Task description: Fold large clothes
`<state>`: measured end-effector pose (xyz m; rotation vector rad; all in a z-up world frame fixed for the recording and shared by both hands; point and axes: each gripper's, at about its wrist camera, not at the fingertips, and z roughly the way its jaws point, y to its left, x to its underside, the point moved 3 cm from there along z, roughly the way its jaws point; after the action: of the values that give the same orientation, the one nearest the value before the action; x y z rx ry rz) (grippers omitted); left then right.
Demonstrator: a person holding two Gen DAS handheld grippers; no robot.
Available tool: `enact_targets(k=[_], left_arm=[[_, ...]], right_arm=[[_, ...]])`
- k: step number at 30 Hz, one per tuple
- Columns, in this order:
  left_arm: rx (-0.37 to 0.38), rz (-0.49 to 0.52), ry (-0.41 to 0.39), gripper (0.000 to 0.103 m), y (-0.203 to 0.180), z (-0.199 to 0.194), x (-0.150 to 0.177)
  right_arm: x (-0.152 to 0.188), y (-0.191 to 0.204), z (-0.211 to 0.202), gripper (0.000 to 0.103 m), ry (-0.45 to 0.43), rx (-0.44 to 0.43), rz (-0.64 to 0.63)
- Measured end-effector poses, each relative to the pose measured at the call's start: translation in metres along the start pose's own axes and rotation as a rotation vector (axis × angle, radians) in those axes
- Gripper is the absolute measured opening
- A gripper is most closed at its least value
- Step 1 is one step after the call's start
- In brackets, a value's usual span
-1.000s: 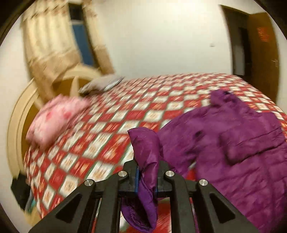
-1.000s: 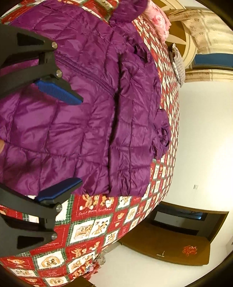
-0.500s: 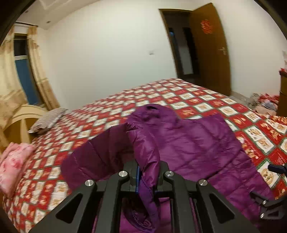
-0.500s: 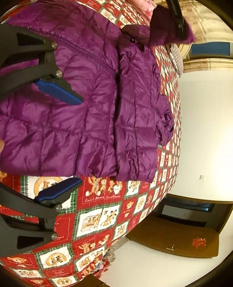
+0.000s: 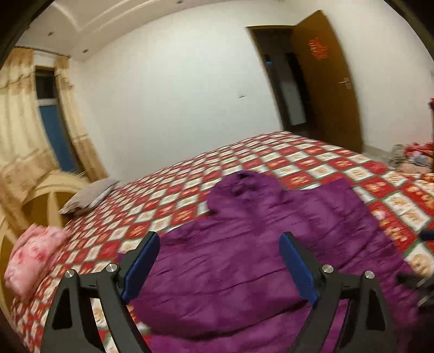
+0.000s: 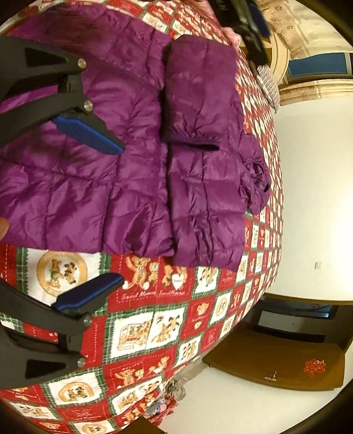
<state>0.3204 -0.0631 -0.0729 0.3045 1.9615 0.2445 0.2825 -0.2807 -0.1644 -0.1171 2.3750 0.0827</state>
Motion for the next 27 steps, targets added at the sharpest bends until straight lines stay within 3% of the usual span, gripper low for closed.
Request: enact_targets(k=[8,12,16,19,20,21,22,23,27], left_arm=[[-0.211,-0.107,0.255,0.09,0.092,0.046,0.087],[-0.241,-0.189,0.345,0.09,0.114,0.059,0.123],[-0.25,-0.202,0.376,0.09,0.116,0.064,0.143],[-0.242,-0.203,0.39,0.09,0.113,0.069,0.15],[-0.242,-0.199,0.393,0.09,0.112,0.07,0.151],[-0.243,-0.194,0.397,0.09,0.112,0.072,0.151],[-0.243,-0.193,0.399,0.09,0.112,0.072,0.152],[-0.241,-0.194,0.4,0.09,0.113,0.072,0.153],[-0.24,-0.201,0.405,0.09,0.116,0.073,0.154]], right_arm=[[-0.044,0.038,0.014,0.092,0.041,-0.136,-0.021],[-0.065,0.055,0.045,0.092,0.071,-0.17,-0.013],[-0.076,0.062,0.078,0.091,0.116,-0.18,0.032],[-0.077,0.07,0.099,0.072,0.176,-0.222,0.058],[-0.076,0.075,0.103,0.055,0.189,-0.234,0.051],[-0.076,0.078,0.104,0.03,0.19,-0.234,0.035],[-0.076,0.079,0.103,0.02,0.18,-0.221,0.023],[-0.077,0.079,0.1,0.013,0.165,-0.215,0.018],[-0.081,0.06,0.072,0.009,0.077,-0.162,0.017]])
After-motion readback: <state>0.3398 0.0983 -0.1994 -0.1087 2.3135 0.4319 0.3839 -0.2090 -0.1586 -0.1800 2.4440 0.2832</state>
